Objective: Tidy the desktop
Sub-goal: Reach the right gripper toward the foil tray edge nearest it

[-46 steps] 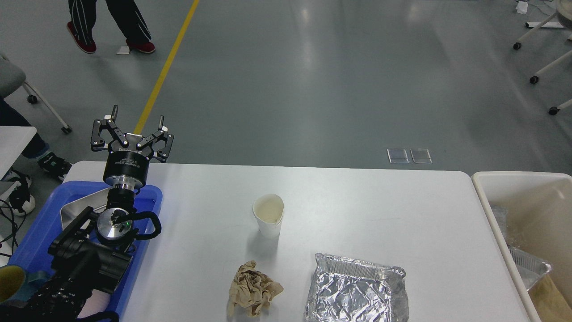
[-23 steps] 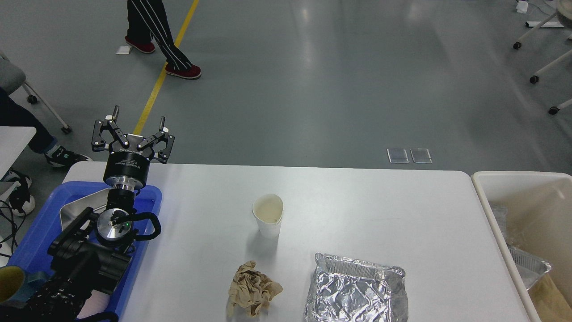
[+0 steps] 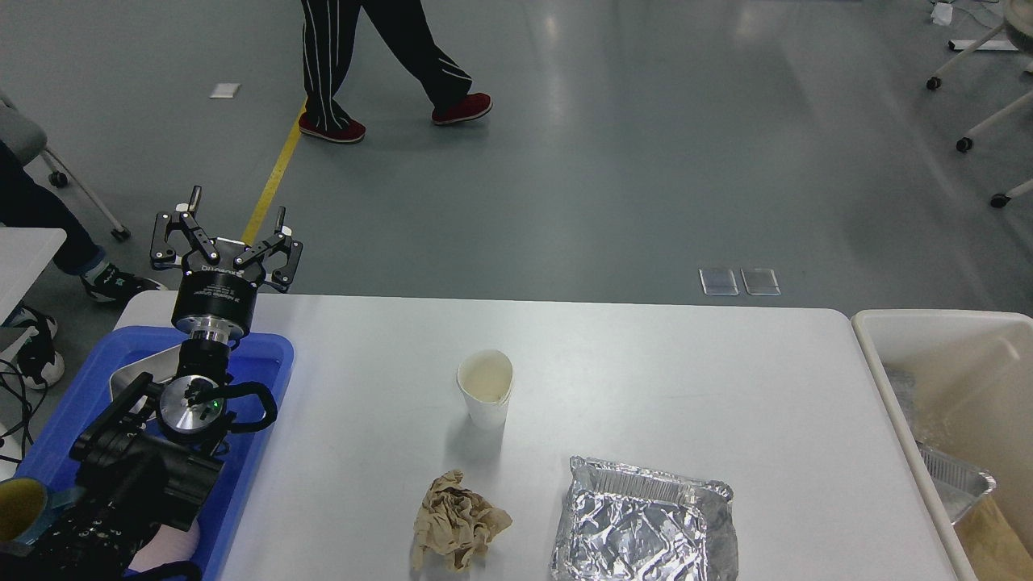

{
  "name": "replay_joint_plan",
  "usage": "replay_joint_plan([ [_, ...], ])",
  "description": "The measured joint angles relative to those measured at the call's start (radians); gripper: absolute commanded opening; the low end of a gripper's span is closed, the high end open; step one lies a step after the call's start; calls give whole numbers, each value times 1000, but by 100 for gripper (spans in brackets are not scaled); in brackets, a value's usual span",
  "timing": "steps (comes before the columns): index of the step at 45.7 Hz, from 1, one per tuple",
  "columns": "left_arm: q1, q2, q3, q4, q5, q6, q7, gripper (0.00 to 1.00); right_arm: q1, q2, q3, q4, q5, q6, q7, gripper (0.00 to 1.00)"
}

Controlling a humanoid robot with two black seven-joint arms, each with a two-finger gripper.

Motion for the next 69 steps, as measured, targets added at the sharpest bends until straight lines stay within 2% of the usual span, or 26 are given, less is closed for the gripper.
replay_joint_plan([
  [11,12,3,42,0,0,-3,-3,97,-8,17,-29,109,7,0,-3,100],
  [20,14,4,47,0,0,-1,-3,97,-12,83,-125,218,2,0,-4,100],
  [35,27,45,69,0,1,6,0,97,-49,300,-156,226,-122,0,-6,100],
  [45,20,97,132,-1,2,4,-2,97,-156,325,-157,226,-170,0,-7,100],
  [54,32,103,134,-1,2,2,-5,97,-190,404,-159,224,-290,0,-8,100],
  [62,34,106,134,-1,2,0,-5,97,-213,468,-159,218,-453,0,-39,100],
  [69,32,107,134,-1,2,0,-5,97,-229,516,-158,216,-504,0,-46,100],
])
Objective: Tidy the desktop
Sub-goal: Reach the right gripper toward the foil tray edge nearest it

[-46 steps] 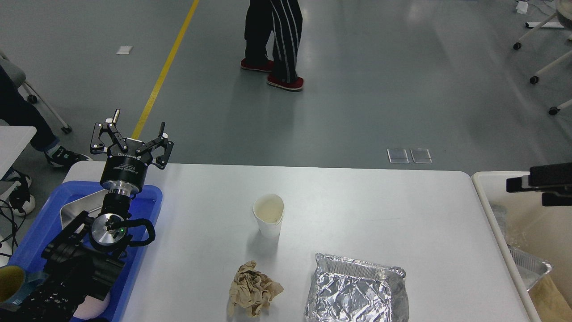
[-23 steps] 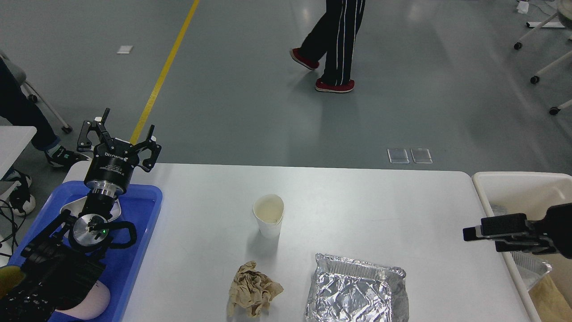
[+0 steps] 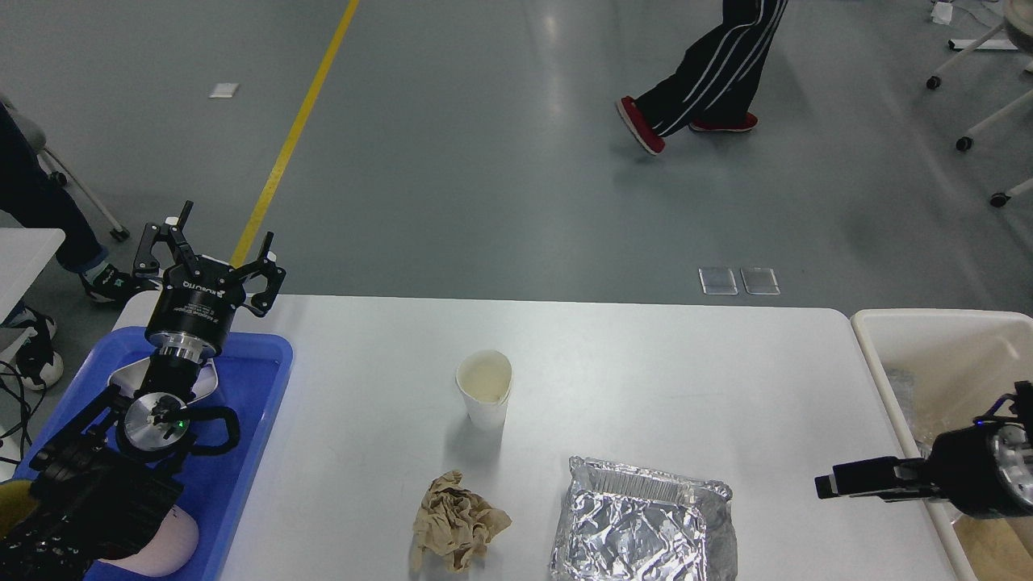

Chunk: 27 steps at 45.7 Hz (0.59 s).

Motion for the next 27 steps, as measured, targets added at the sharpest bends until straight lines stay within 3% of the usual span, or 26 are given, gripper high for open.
replay_joint_plan([
  [27,-16,59,57,0,0,10,4,97,-36,111,0,0,-2,0,-41,100],
])
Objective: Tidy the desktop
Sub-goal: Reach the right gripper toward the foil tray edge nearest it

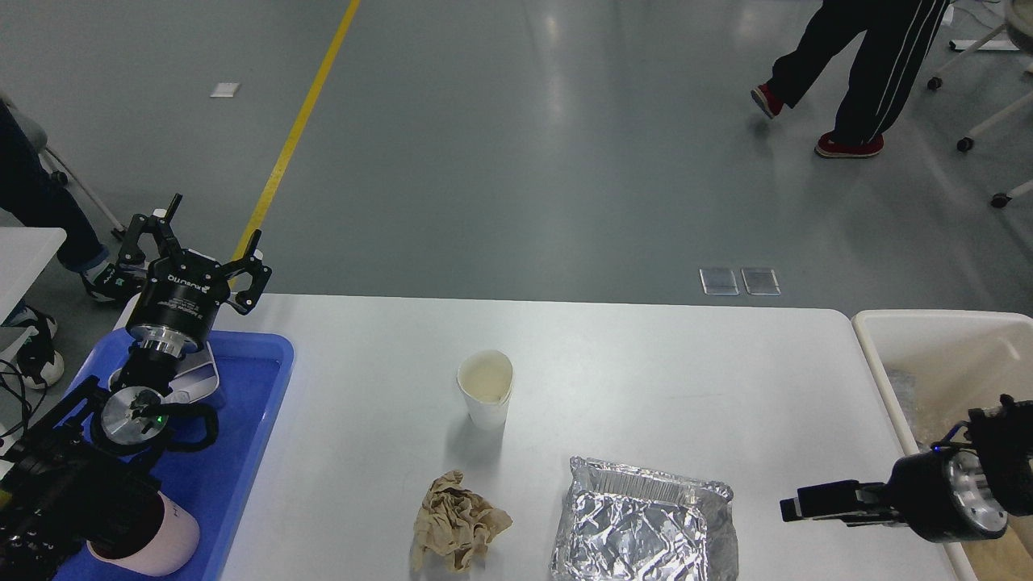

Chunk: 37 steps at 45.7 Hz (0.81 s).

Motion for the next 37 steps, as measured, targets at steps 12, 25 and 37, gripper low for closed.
replay_joint_plan([
  [12,-2,10,1,0,0,1,0,97,-14,72,-3,-14,-8,0,-35,100],
  [25,-3,10,2,0,0,-1,1,97,-21,128,-17,-39,-11,0,-77,100],
  [37,1,6,1,0,0,-9,0,97,-17,179,-21,-76,-30,0,-84,100],
])
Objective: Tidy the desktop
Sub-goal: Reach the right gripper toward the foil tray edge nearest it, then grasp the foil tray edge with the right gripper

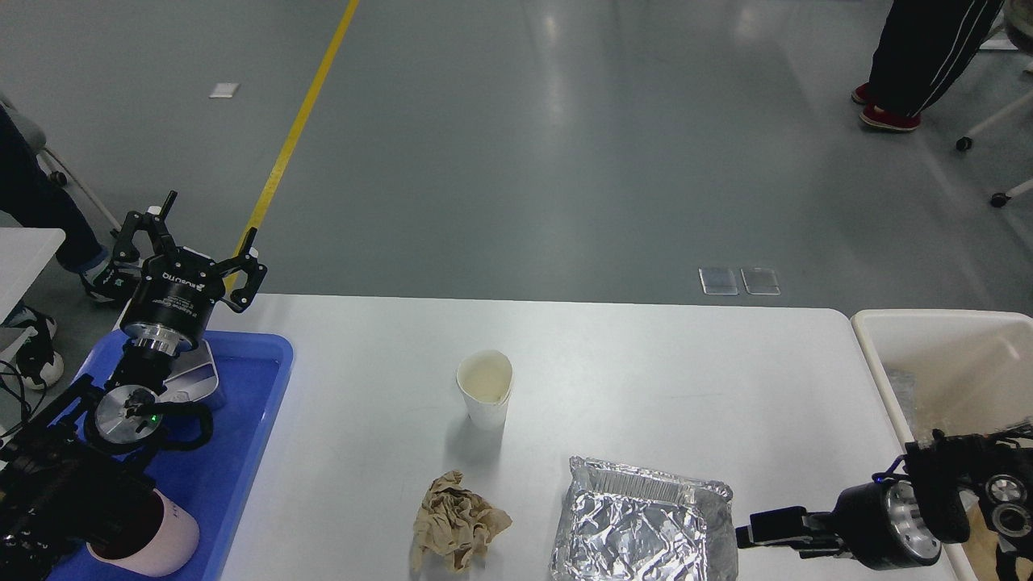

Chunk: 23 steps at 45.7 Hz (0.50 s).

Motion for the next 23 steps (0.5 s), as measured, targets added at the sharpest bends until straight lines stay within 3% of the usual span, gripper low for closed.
replay_joint_plan([
  [23,-61,-133,-23,0,-12,15,-14,97,26,65,1,-42,-7,0,-1,100],
])
